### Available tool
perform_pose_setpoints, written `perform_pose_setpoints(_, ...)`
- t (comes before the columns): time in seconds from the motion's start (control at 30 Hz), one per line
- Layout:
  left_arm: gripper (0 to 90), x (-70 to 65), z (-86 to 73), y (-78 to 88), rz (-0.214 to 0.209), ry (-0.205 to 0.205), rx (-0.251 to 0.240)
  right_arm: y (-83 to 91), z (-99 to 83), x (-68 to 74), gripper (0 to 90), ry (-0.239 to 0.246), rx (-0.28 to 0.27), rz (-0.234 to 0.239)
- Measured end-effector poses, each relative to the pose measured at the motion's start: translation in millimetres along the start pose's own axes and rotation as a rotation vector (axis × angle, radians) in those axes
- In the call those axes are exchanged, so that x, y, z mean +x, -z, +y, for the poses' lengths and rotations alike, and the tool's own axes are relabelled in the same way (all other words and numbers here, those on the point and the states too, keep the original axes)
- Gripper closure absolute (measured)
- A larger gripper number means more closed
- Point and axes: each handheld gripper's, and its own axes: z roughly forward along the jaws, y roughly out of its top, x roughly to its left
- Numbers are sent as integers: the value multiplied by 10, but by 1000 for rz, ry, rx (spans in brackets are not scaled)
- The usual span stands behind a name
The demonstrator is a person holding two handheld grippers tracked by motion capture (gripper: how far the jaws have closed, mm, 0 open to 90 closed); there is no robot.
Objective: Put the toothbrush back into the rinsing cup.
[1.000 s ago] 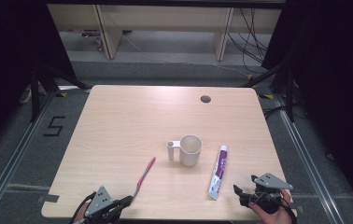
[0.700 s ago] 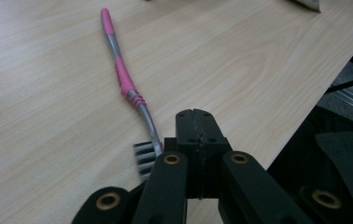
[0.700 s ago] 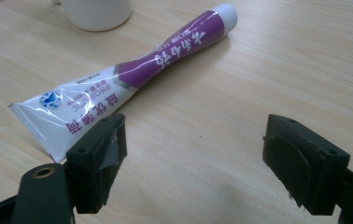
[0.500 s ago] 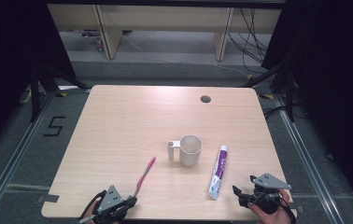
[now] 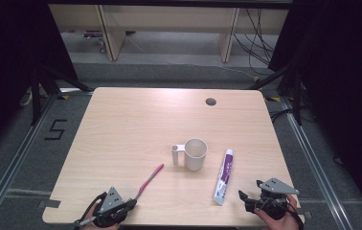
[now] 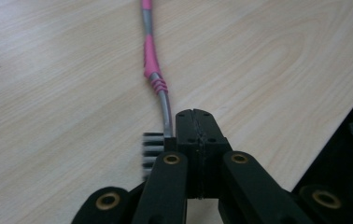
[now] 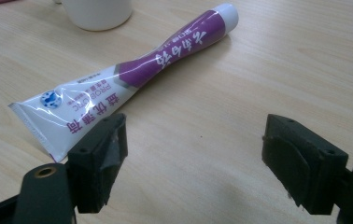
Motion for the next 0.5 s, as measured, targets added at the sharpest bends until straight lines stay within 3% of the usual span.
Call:
perform_pose_setpoints(0.4,894,270,29,-67,82,29,16,-10,-3,-7,234,7,-1,2)
perform_pose_setpoints(0.5,894,311,56,-87,84,28,23,-5,-5,-2,234,7,-2,5)
